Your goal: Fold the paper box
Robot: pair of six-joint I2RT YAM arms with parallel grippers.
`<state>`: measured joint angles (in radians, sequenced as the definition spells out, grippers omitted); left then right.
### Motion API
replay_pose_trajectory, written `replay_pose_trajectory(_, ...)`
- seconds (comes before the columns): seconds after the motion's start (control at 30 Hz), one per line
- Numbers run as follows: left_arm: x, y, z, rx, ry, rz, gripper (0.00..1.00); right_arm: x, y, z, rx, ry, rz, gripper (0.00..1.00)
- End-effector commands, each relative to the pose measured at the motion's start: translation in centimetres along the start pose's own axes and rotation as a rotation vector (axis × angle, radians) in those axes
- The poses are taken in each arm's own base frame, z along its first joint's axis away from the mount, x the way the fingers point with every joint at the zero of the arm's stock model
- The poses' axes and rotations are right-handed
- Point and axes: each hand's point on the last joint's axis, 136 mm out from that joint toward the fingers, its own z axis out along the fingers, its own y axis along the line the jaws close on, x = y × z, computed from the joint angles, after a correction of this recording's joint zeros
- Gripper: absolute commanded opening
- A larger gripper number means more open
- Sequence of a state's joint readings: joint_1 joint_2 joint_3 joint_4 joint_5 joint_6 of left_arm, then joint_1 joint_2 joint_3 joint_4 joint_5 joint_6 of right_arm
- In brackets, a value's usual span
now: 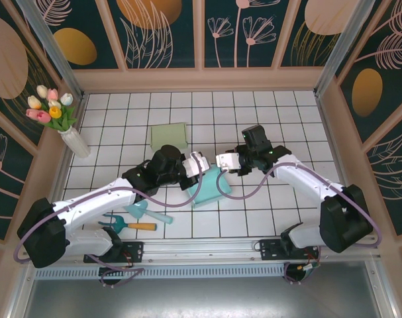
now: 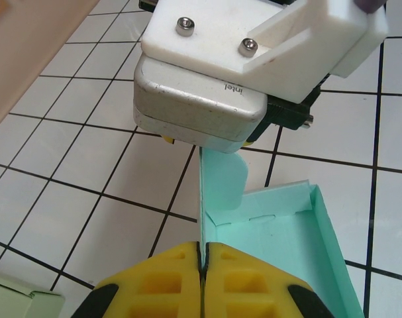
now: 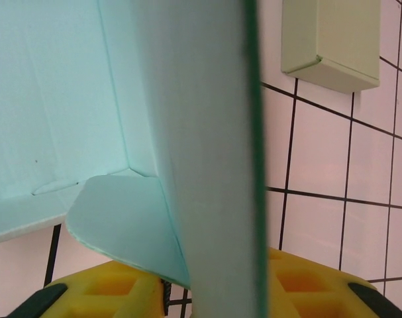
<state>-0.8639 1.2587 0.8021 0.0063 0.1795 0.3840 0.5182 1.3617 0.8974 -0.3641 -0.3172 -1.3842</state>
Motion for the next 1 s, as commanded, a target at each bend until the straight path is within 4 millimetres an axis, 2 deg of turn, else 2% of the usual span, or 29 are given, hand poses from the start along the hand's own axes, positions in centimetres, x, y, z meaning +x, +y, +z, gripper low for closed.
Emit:
replay_pose_trajectory(0.0,-0.8,-0.2,0.1,0.011,-0.027,-0.002,0.03,-2.6,0.2,-0.1,-0.04,-0.107,0.003,0.33)
replay_pose_trajectory(0.1,-0.7,-0.1,0.1,0.009,-0.026,-0.002,0.03,-3.0,0.3,-0.2,-0.048,-0.126,0.014,0.33)
replay_pose_trajectory(0.13,-0.7,-0.1,0.1,0.008,-0.027,-0.001,0.03,-3.7,0.7,-0.1,-0.063,-0.141,0.006,0.35)
replay_pose_trajectory(0.3,-0.5,0.0,0.2,0.003,-0.021,-0.004,0.03,-3.9,1.6,0.0,-0.112,-0.134,0.012,0.42)
replay_pose_trajectory(0.47,-0.6,-0.1,0.1,0.007,-0.027,-0.009,0.03,-4.4,1.8,0.0,-0.108,-0.142,0.008,0.41)
replay_pose_trajectory(0.63,-0.7,-0.2,-0.1,0.007,-0.035,-0.013,0.03,-4.0,1.7,-0.1,-0.085,-0.131,0.003,0.29)
replay_pose_trajectory(0.8,-0.8,0.0,-0.4,-0.01,-0.046,-0.013,0.04,-4.0,1.7,-0.1,-0.078,-0.132,0.004,0.1)
replay_pose_trajectory(0.87,-1.0,0.6,-0.5,-0.044,-0.057,-0.018,0.05,-3.9,1.6,-0.1,-0.075,-0.125,0.009,0.05)
replay_pose_trajectory(0.97,-1.0,2.3,-0.8,-0.15,-0.066,-0.049,0.12,-3.5,1.3,0.0,-0.068,-0.1,0.031,0.01)
